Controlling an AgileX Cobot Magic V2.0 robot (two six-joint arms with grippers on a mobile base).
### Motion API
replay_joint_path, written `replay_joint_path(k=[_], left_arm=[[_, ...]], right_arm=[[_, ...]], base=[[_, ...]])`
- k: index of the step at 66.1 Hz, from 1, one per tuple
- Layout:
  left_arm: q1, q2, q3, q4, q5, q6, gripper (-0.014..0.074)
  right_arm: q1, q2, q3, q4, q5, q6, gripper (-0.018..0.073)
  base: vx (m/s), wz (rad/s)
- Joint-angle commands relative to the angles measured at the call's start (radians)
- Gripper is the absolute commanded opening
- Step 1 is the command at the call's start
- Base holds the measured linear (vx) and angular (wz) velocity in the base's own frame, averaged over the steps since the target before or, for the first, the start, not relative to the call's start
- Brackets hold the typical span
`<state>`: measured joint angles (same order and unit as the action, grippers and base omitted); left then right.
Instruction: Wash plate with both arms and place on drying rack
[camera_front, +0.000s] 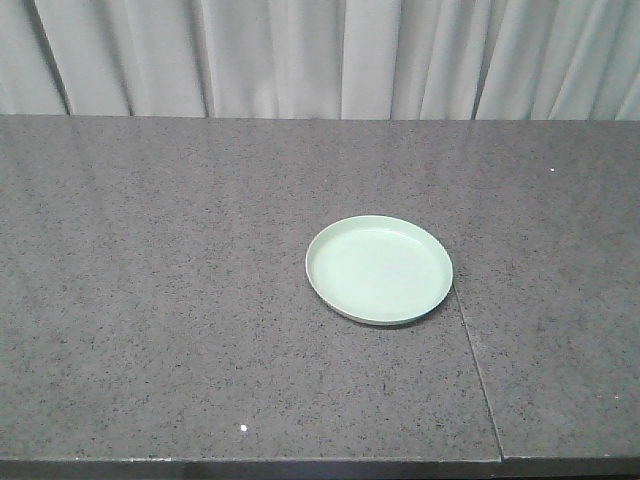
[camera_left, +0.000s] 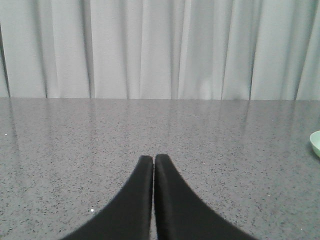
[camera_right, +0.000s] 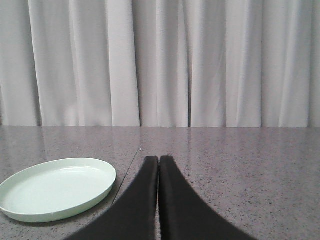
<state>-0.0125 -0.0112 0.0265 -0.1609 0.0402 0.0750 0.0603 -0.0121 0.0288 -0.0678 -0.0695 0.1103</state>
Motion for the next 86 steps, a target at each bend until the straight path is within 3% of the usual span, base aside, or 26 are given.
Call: replay_joint_path(k=[1,55,64,75,86], left_arm=[[0.002,-0.016,0.016,-0.001,-0.073,-0.008,-0.0006],[0.002,-0.016,0.016,-0.001,-0.073,-0.008,-0.0006],[0.002,-0.016,0.016,-0.001,-0.073,-0.008,-0.0006],[0.002,-0.016,0.016,-0.001,-0.073,-0.008,-0.0006],[0.002,-0.016,0.016,-0.001,-0.073,-0.008,-0.0006]], right_arm=[[-0.008,-0.011,0.019,-0.007,-0.073,-0.005,-0.0009],[-0.008,-0.011,0.019,-0.006,-0.074,0.004,-0.0009],[-0.008,-0.011,0.017,0.026,-0.093,0.106,-0.0009],[-0.008,-0.011,0.013,0.156,-0.127,0.319,-0.0009],[-0.008,-0.004,-0.116,0.119,-0.019,0.365,0.0029]], base=[[0.0,0.0],[0.0,0.0],[0.0,0.0],[0.0,0.0],[0.0,0.0]])
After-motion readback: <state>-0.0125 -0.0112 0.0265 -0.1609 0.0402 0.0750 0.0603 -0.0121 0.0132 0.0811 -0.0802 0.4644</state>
